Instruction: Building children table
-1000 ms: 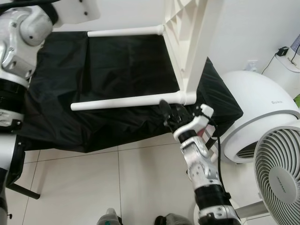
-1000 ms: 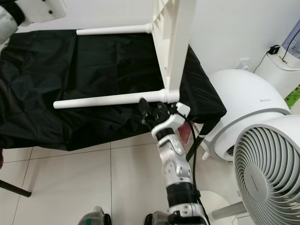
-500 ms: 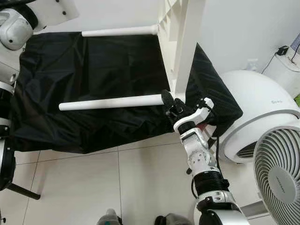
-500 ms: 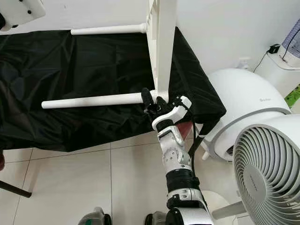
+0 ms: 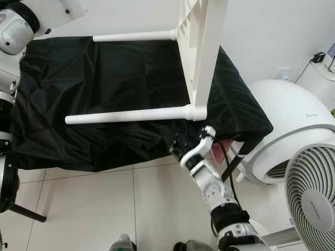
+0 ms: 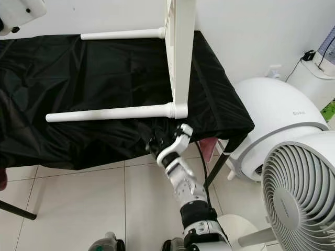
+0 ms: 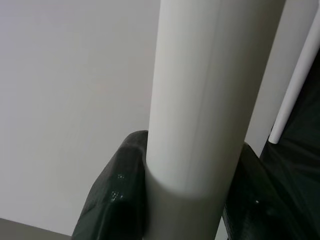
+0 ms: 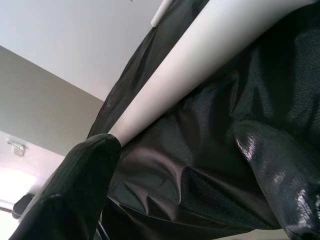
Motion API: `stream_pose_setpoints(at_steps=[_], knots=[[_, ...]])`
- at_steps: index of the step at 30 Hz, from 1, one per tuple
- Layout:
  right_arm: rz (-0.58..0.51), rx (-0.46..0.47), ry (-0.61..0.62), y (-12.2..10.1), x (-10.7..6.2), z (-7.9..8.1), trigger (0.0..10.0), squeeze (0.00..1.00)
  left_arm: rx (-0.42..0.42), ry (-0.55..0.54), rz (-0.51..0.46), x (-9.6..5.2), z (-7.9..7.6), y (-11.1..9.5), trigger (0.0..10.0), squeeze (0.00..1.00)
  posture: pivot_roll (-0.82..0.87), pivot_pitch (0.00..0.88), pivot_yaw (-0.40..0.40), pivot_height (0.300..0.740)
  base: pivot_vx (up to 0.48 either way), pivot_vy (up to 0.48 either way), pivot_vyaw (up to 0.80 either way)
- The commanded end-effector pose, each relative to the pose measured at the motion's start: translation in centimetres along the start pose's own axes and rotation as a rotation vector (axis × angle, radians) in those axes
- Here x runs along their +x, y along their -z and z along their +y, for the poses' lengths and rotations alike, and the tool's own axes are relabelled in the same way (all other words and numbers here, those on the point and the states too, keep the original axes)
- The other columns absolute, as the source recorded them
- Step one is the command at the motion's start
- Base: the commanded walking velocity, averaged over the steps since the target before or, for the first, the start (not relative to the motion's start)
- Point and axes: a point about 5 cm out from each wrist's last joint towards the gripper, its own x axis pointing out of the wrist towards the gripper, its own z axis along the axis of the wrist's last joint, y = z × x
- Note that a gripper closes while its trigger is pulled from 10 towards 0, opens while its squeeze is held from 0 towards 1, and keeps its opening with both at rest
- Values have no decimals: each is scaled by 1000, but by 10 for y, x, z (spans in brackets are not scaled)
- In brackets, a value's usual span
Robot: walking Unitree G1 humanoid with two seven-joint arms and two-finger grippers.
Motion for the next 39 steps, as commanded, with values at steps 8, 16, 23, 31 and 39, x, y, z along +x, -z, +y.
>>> stream_pose_setpoints(at_steps=[8,16,23,31,39], knots=[[33,161,37,29,3,5,10000,0,-335,-46,151,-5,5,36,10000,0,177,19,-40,740,0,0,0],[-58,185,7,4,19,8,10000,0,-354,-54,177,-11,5,43,10000,0,190,6,-46,740,0,0,0],[-144,182,-56,-33,51,20,10000,0,-346,-47,178,-13,4,42,10000,0,203,6,-53,740,0,0,0],[-171,237,-71,-53,71,32,10000,0,-335,-47,169,-14,7,39,10000,0,219,7,-64,740,0,0,0],[-182,301,-39,-54,77,34,10000,0,-323,-56,167,-16,13,38,10000,0,231,10,-65,740,0,0,0]])
